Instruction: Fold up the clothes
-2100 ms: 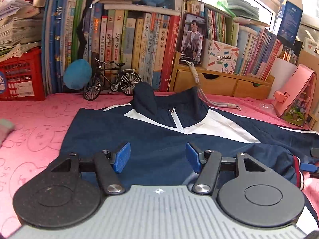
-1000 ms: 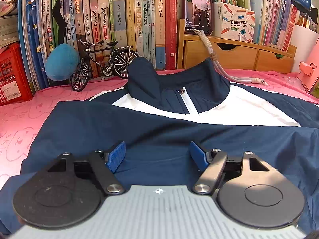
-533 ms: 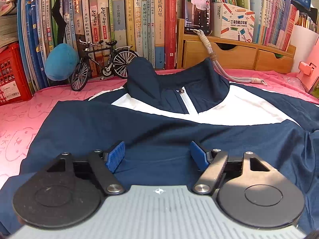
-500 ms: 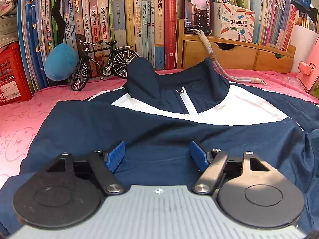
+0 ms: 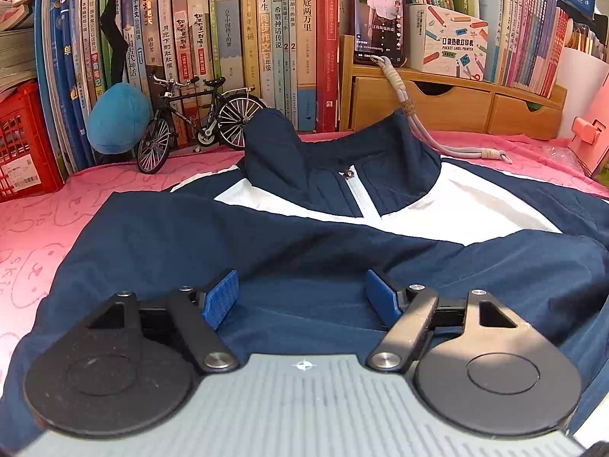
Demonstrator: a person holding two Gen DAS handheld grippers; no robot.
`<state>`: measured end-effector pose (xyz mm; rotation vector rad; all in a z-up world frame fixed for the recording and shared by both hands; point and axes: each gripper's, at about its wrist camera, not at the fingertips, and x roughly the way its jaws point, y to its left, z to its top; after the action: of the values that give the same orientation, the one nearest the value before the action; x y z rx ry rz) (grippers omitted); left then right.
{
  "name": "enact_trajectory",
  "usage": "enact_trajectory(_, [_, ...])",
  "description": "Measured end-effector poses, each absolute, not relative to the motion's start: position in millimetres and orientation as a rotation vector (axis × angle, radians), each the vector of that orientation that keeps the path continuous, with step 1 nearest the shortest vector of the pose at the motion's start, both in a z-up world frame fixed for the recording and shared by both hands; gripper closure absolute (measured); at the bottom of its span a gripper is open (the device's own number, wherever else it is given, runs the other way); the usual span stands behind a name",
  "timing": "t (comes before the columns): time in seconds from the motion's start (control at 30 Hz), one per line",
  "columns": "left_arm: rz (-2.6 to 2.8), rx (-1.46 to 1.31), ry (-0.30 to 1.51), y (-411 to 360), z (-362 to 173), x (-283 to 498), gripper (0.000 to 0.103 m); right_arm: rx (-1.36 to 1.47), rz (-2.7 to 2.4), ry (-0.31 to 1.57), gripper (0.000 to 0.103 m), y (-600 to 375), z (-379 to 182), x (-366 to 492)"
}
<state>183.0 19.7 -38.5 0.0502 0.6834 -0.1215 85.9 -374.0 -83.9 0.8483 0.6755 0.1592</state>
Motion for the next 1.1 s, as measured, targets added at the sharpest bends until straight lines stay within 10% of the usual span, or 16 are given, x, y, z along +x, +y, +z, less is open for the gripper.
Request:
enact_trajectory(0.27, [-0.100, 0.097, 0.643, 17.8, -34.0, 171.5, 0.033, 0.831, 0.219, 0.602, 0.096, -383.0, -78.1, 69.4])
enact_trajectory(0.53, [-0.235, 0.376, 0.530, -13.9, -37.0, 122.7, 0.033, 0.916, 0.359, 0.643, 0.072, -394.8, -75.0, 76.1])
enact_trajectory(0.67, [-0.162, 0.265, 0.609, -4.8, -41.5, 136.3, 0.030, 0.867, 0.254, 0.689, 0.097, -378.3, -75.4, 85.0])
enact_trajectory(0.87, [-0.099, 0.257, 0.613, 0.9, -39.3, 133.7, 0.033, 0.864, 0.189, 0.642, 0.096, -389.6, -77.1, 71.8])
enact_trajectory(0.97, [-0.181, 0.262, 0.531, -9.3, -24.4, 112.8, 0.037, 0.864, 0.271, 0.609, 0.087, -394.3, -73.6, 62.7])
enact_trajectory(1.1, [-0.439, 0.283, 0.416, -46.1, 4.5, 73.2, 0.025, 0.936, 0.339, 0.516, 0.049, -414.0, -73.8, 48.5])
